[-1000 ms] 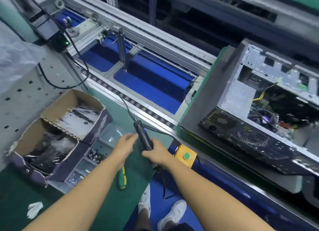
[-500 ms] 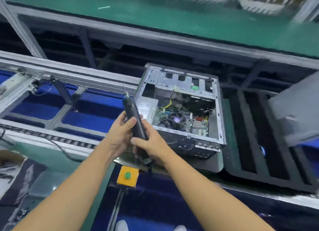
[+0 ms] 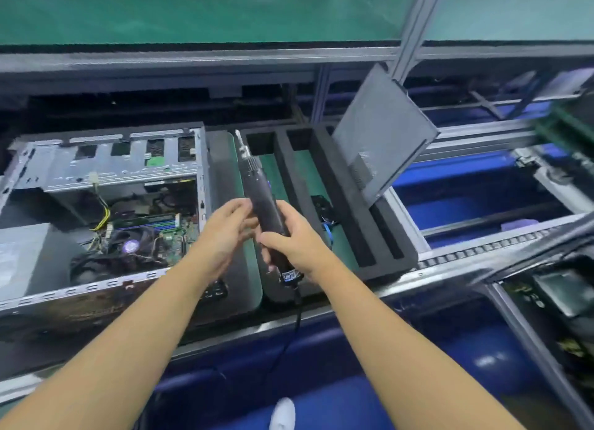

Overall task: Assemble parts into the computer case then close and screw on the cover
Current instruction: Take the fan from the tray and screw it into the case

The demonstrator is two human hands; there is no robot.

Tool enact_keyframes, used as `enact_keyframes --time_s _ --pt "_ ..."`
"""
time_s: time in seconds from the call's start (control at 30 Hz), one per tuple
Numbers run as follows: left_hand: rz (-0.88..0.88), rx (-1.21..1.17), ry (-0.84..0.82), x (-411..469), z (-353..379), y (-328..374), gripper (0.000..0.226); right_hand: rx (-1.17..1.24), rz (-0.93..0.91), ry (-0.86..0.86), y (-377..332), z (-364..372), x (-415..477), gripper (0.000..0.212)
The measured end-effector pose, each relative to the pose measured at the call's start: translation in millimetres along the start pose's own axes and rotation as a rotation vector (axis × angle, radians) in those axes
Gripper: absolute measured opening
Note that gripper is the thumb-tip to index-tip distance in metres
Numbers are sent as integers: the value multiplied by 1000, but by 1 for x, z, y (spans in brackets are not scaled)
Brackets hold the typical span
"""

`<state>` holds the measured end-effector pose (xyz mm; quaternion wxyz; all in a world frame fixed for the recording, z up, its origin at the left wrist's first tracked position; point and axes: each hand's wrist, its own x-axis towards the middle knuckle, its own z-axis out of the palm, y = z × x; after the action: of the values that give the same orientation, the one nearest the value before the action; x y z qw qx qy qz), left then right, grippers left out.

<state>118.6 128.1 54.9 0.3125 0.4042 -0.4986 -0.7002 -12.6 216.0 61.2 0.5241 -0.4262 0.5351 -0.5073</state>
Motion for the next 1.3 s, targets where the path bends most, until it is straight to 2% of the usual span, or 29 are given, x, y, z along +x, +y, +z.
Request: enact_keyframes --time_s 0.13,0.23,0.3,0.37,0.47,0.53,0.63,0.73,0.8,0.9,1.0,1.13,1.3 --pt "-39 347 3 36 28 -35 26 14 67 120 21 -56 -3 30" --pt "-54 683 6 60 34 -51 26 42 151 235 43 -80 -1 52" --pt "-27 964 -8 76 33 -58 23 53 188 288 60 -91 1 52" --pt "-6 1234 -75 93 34 -66 29 69 221 317 79 -97 2 48" --pt "-70 1569 -233 111 42 -83 32 98 280 351 105 -102 6 53" --pt "-47 1839 -334 117 48 -98 26 98 293 353 120 -104 9 44" --pt "114 2167 -393 120 54 -115 6 58 311 344 136 -104 8 39" --pt "193 2291 -440 125 59 -125 17 32 298 322 141 -105 9 30" --pt "166 2305 -459 131 64 -129 21 16 273 306 140 -105 11 28" --pt "79 2261 -462 136 75 -138 9 7 256 296 139 -105 11 41" --pt "-40 2236 -427 135 83 -151 11 20 241 296 142 -105 10 42" --pt "-42 2292 -380 133 79 -164 13 27 220 289 143 -107 11 33" --pt "-37 2309 -313 135 78 -169 7 41 200 271 142 -108 10 43"
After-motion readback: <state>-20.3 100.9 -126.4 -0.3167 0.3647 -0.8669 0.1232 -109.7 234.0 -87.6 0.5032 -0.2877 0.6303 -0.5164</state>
